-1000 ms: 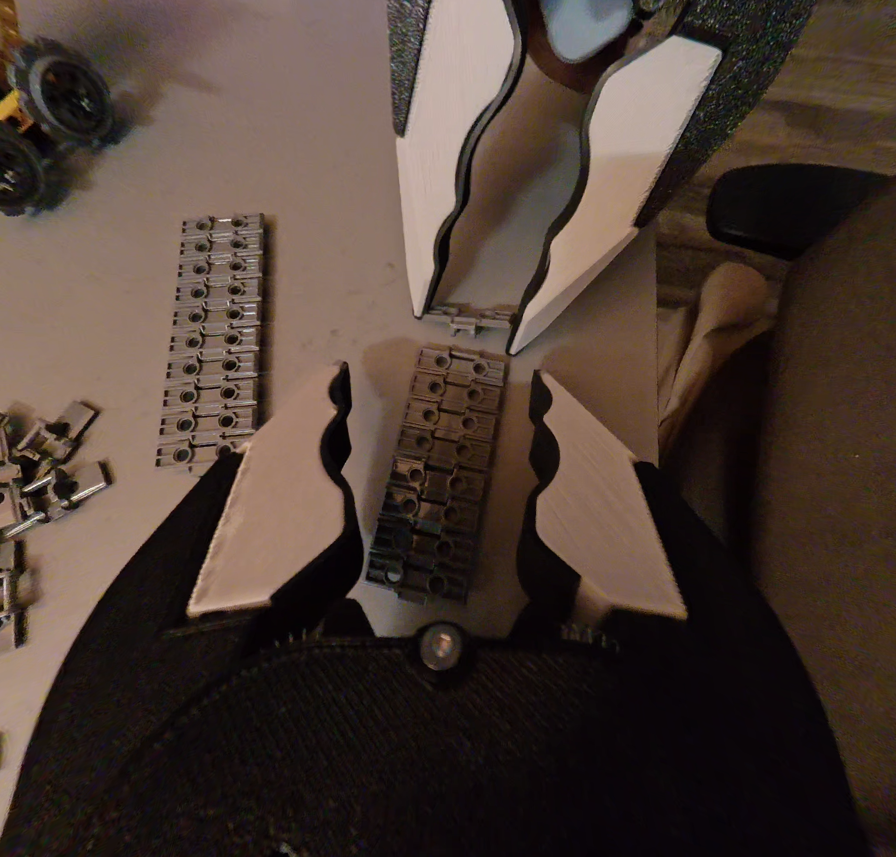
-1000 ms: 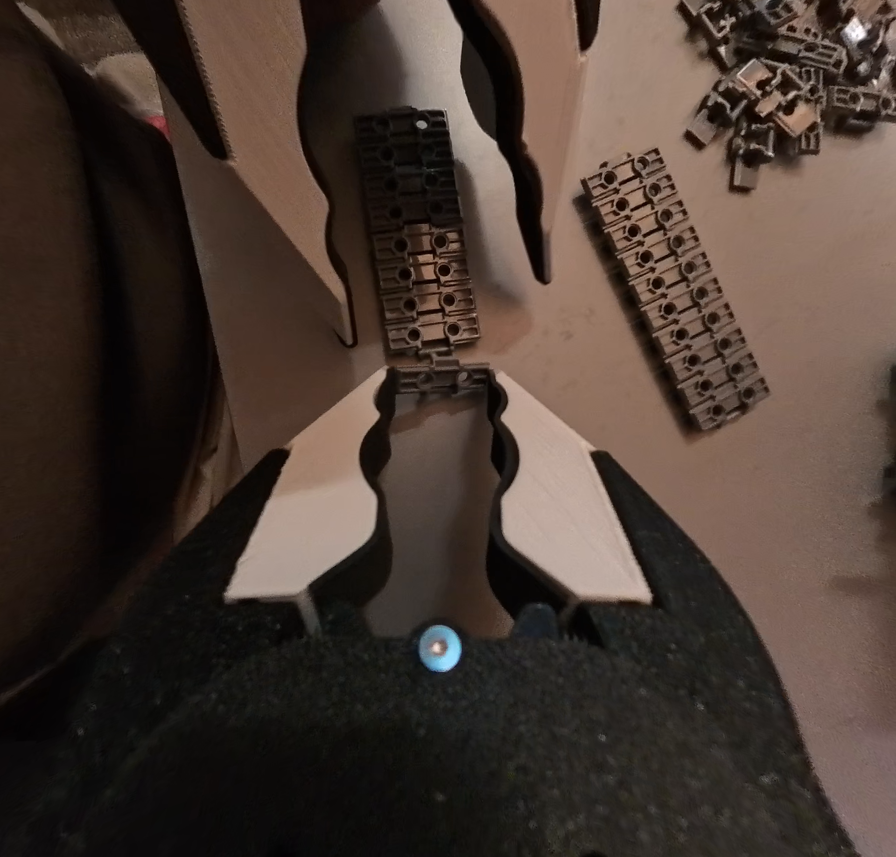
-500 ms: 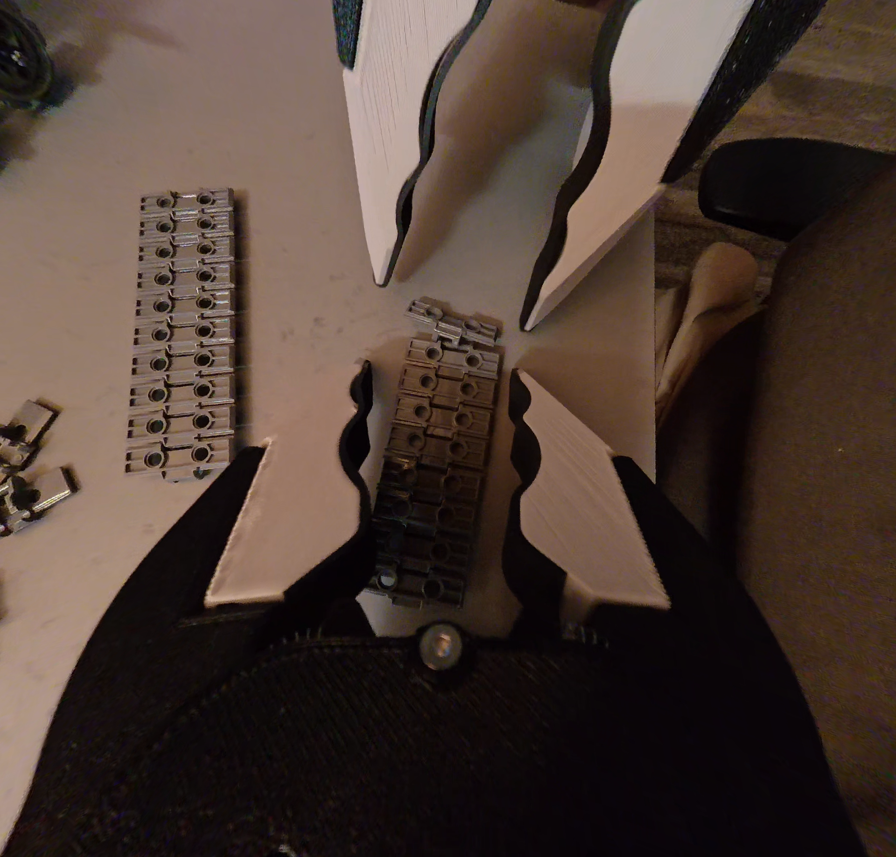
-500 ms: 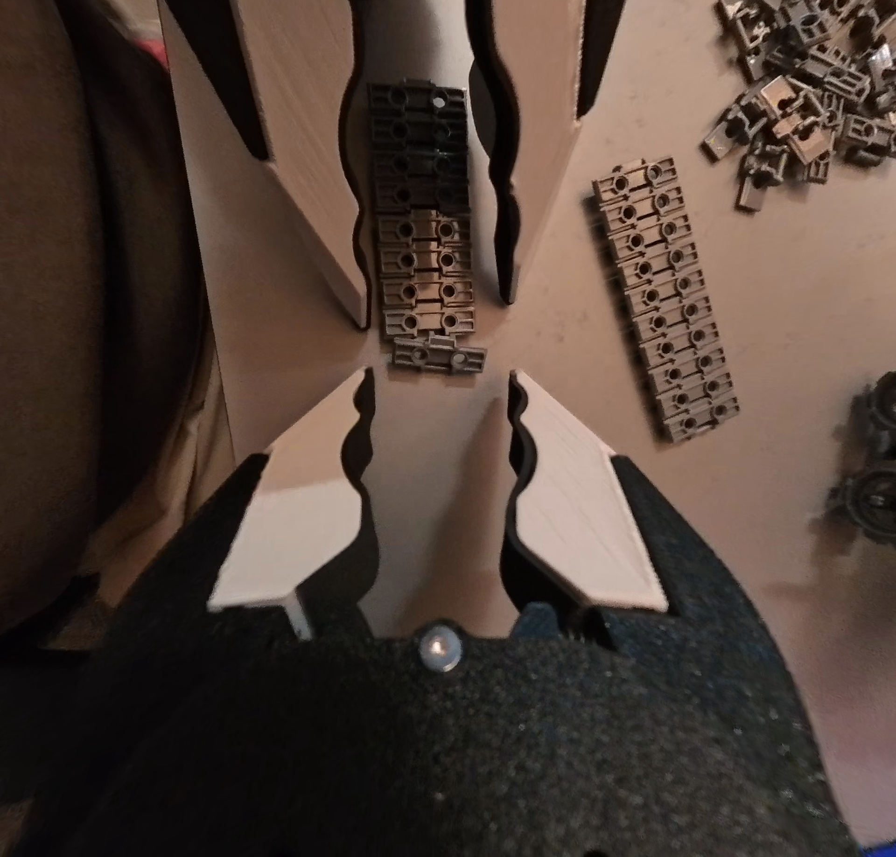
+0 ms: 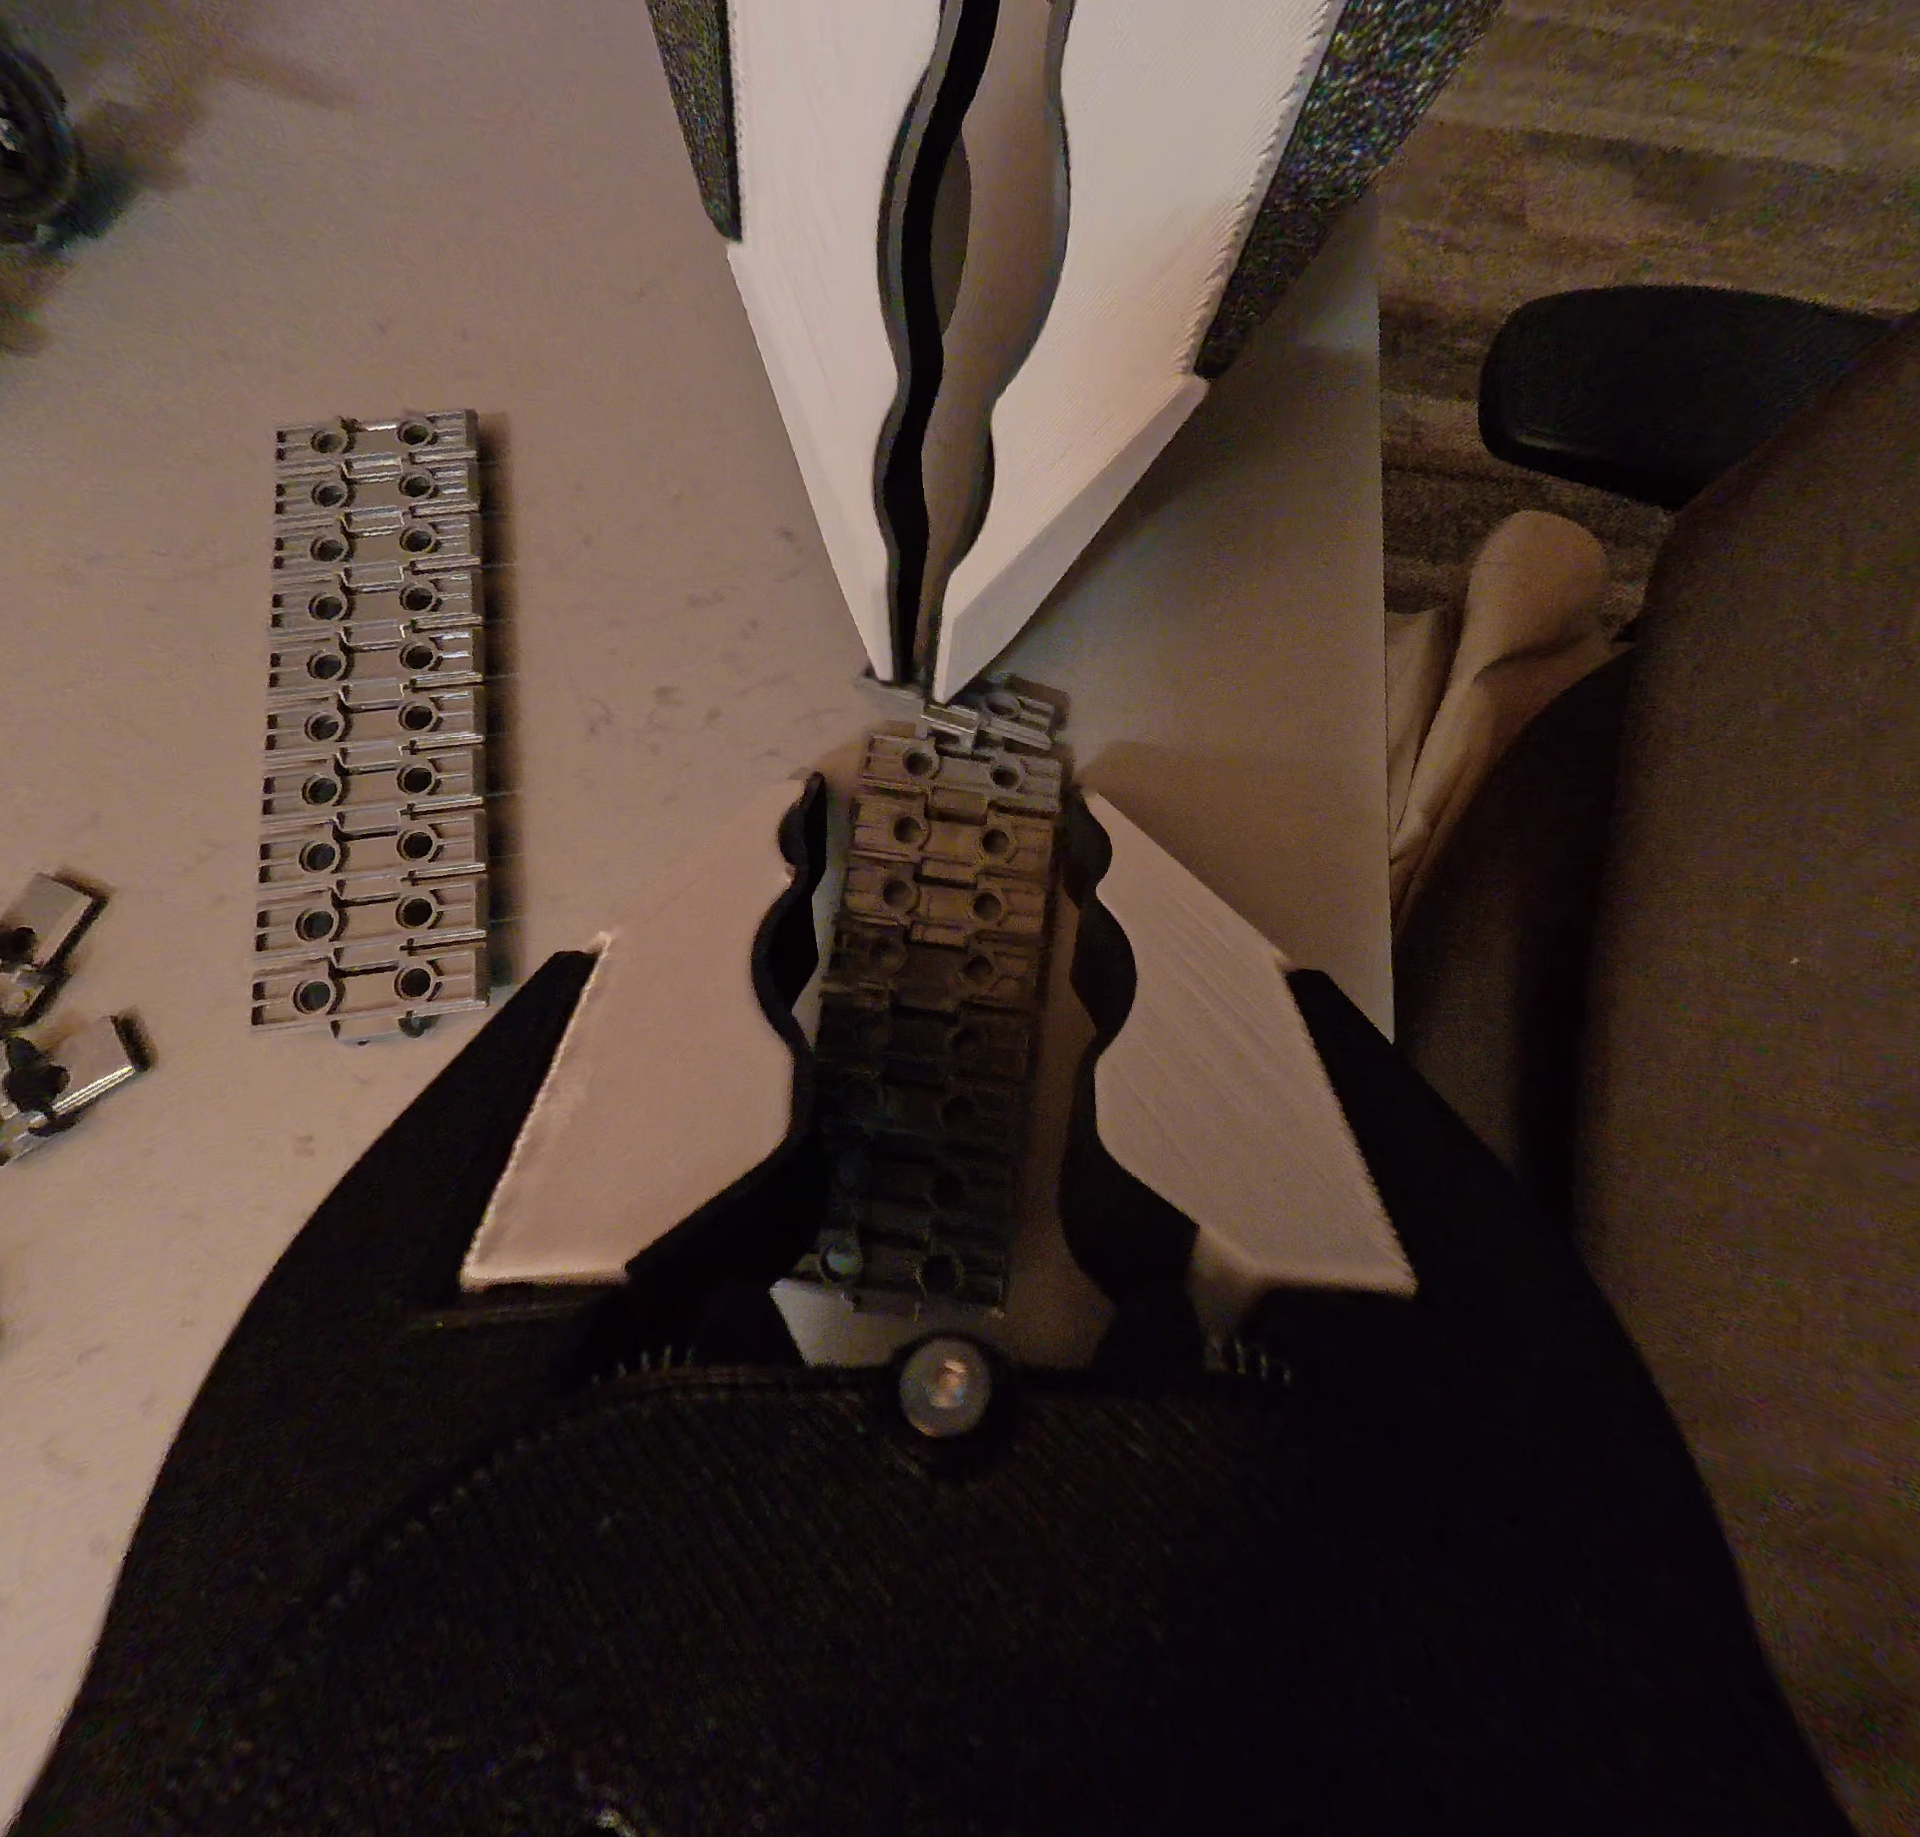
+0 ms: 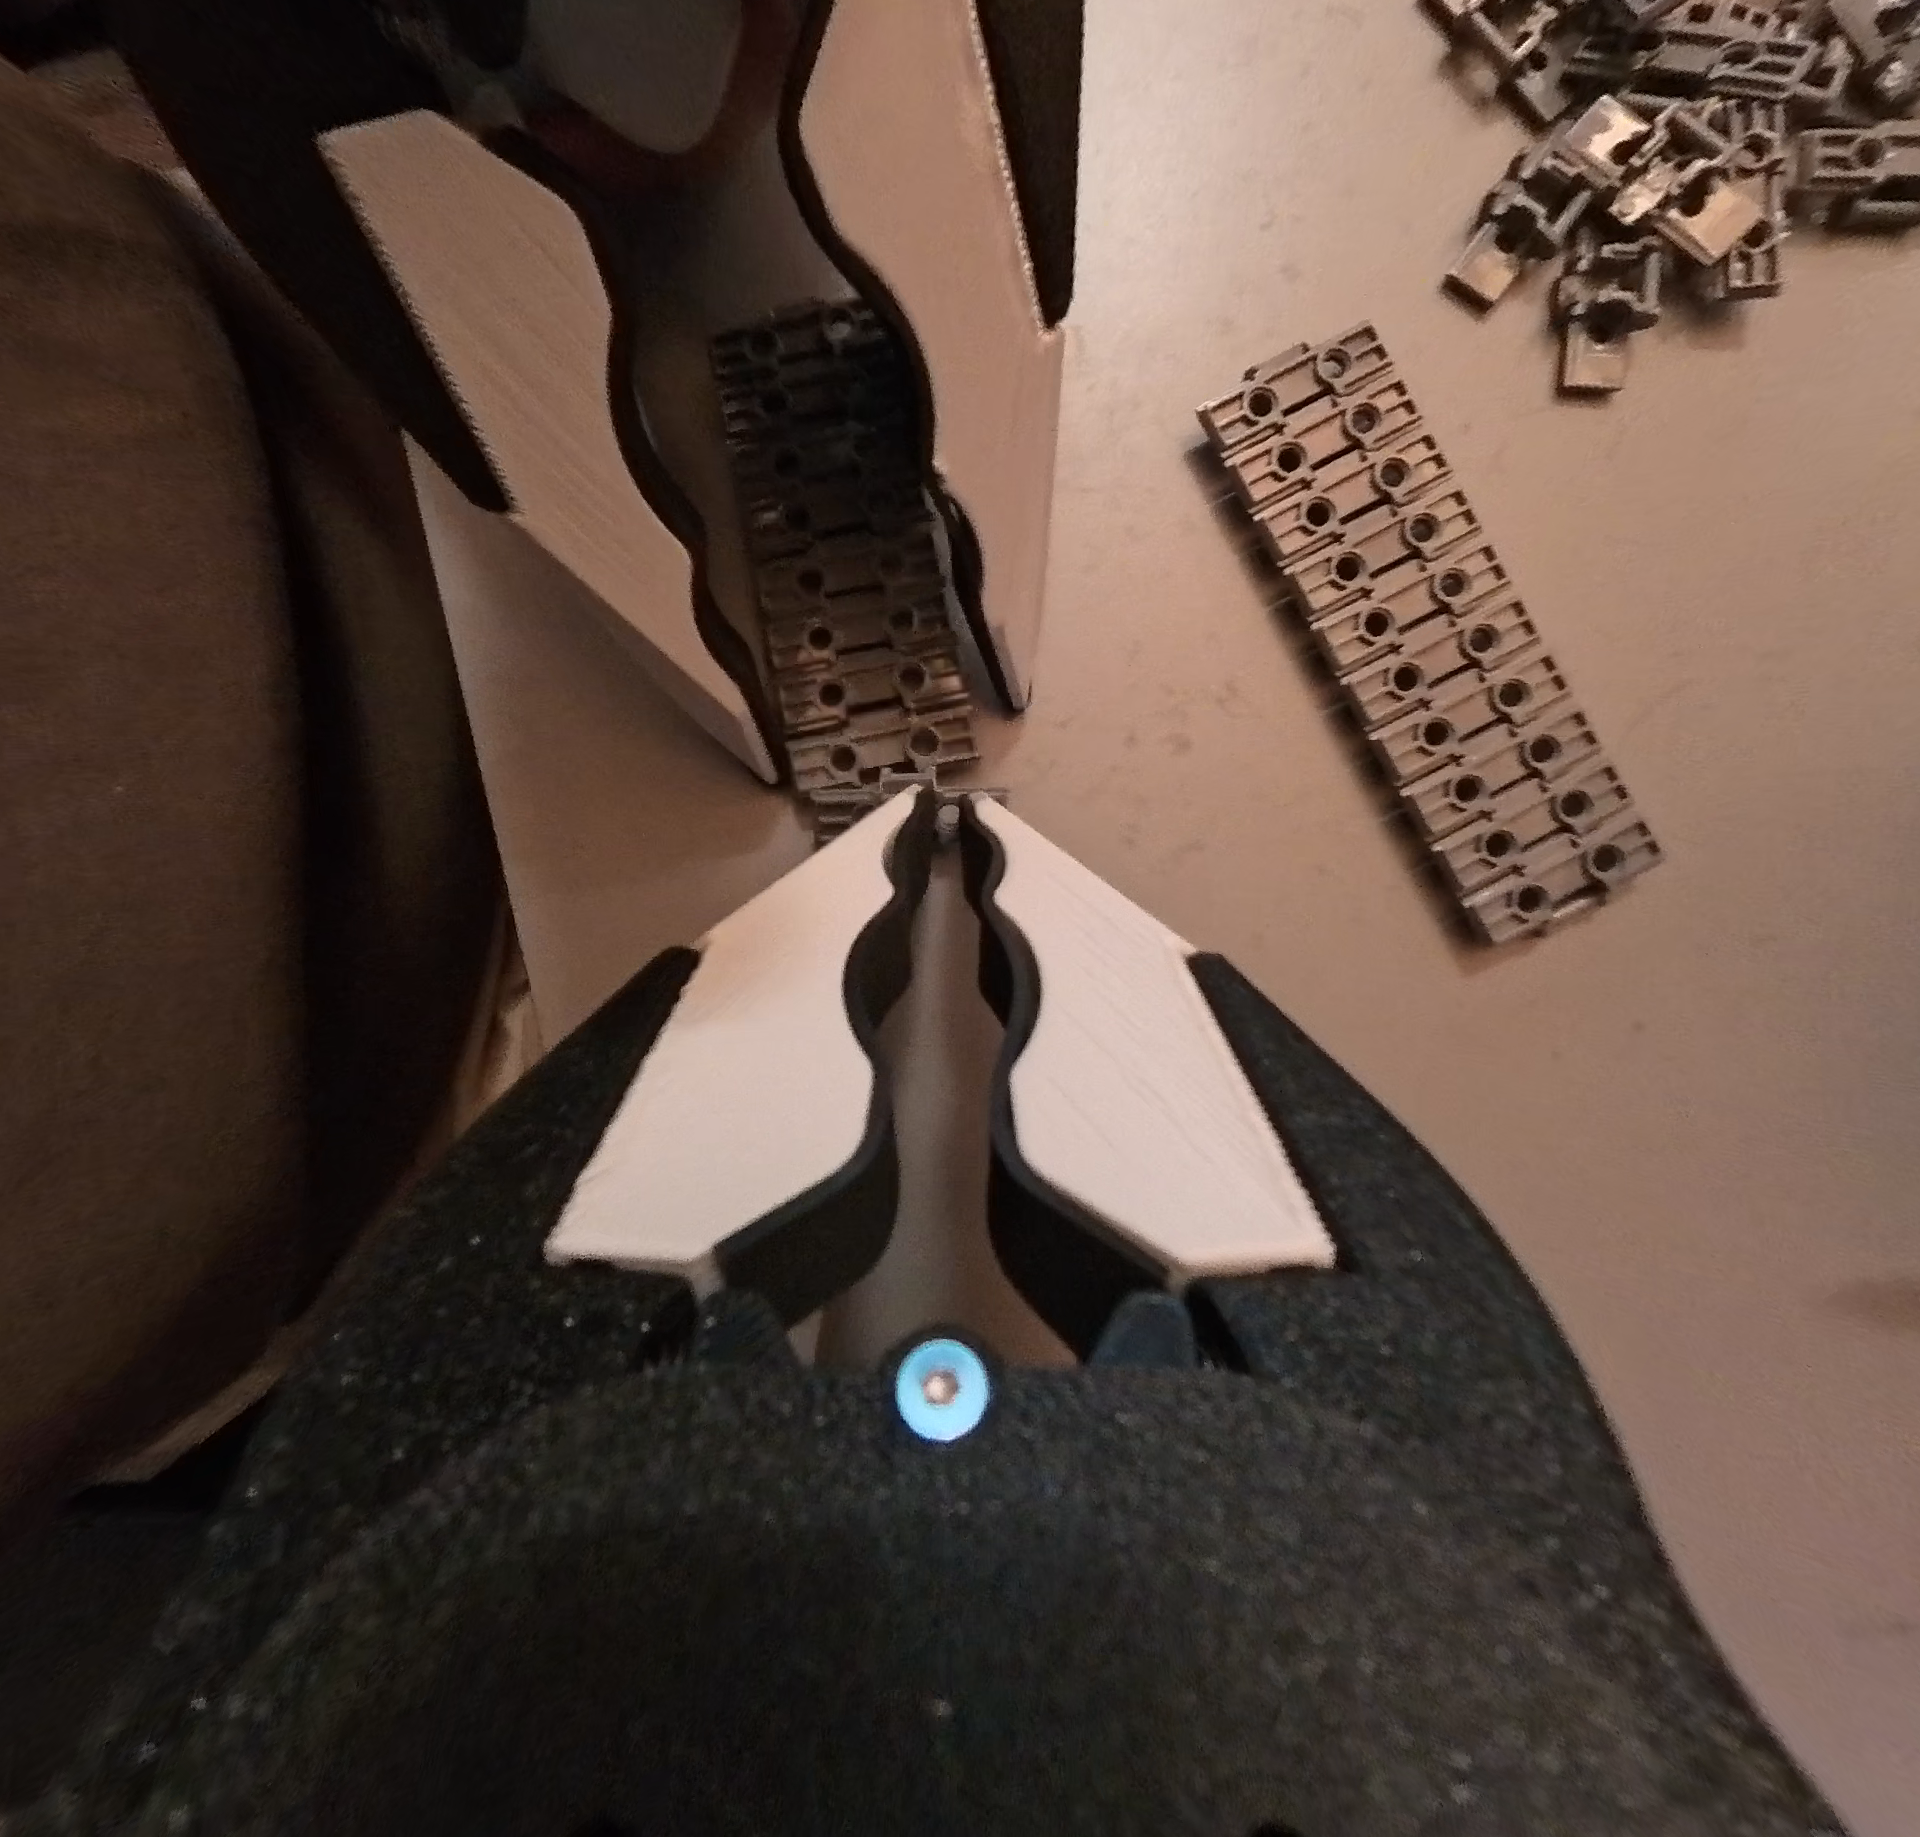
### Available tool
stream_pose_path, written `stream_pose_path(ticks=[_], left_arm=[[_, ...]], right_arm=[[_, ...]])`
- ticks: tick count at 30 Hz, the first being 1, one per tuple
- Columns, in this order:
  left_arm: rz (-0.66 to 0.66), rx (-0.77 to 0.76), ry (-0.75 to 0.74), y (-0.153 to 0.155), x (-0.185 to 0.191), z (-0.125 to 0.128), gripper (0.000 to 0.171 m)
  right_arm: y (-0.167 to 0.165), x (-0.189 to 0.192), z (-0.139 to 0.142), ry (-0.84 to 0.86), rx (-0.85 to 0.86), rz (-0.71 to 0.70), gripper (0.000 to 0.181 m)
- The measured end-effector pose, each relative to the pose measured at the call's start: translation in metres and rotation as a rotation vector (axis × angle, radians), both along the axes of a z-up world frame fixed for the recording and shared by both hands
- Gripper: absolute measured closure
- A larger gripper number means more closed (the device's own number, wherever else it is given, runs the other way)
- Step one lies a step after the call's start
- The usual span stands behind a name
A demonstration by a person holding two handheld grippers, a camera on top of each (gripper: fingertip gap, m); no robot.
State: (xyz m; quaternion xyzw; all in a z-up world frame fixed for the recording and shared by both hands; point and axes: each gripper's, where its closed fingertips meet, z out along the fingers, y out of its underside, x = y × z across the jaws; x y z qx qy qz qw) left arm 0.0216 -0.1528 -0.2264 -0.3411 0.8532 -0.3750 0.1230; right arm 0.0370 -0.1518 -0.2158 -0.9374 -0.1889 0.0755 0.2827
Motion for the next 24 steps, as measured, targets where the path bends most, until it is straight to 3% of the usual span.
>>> stream_pose_path(ticks=[11, 14, 18, 21, 24], left_arm=[[-0.008, -0.01, 0.012, -0.001, -0.001, 0.0, 0.132], [-0.011, -0.008, 0.01, -0.001, -0.001, 0.0, 0.133], [-0.01, -0.008, 0.009, -0.001, -0.001, 0.0, 0.134], [-0.009, -0.007, 0.007, -0.001, -0.001, 0.0, 0.134], [-0.009, -0.005, 0.004, -0.001, -0.001, 0.0, 0.134]], right_arm=[[-0.004, -0.002, -0.003, 0.027, -0.031, 0.011, 0.168], [-0.001, 0.0, 0.006, 0.067, -0.017, -0.072, 0.154], [0.0, 0.012, 0.012, 0.176, -0.034, -0.341, 0.135], [-0.001, 0.001, 0.014, 0.305, -0.002, -0.422, 0.128], [-0.004, -0.005, 0.006, 0.319, 0.03, -0.491, 0.124]])
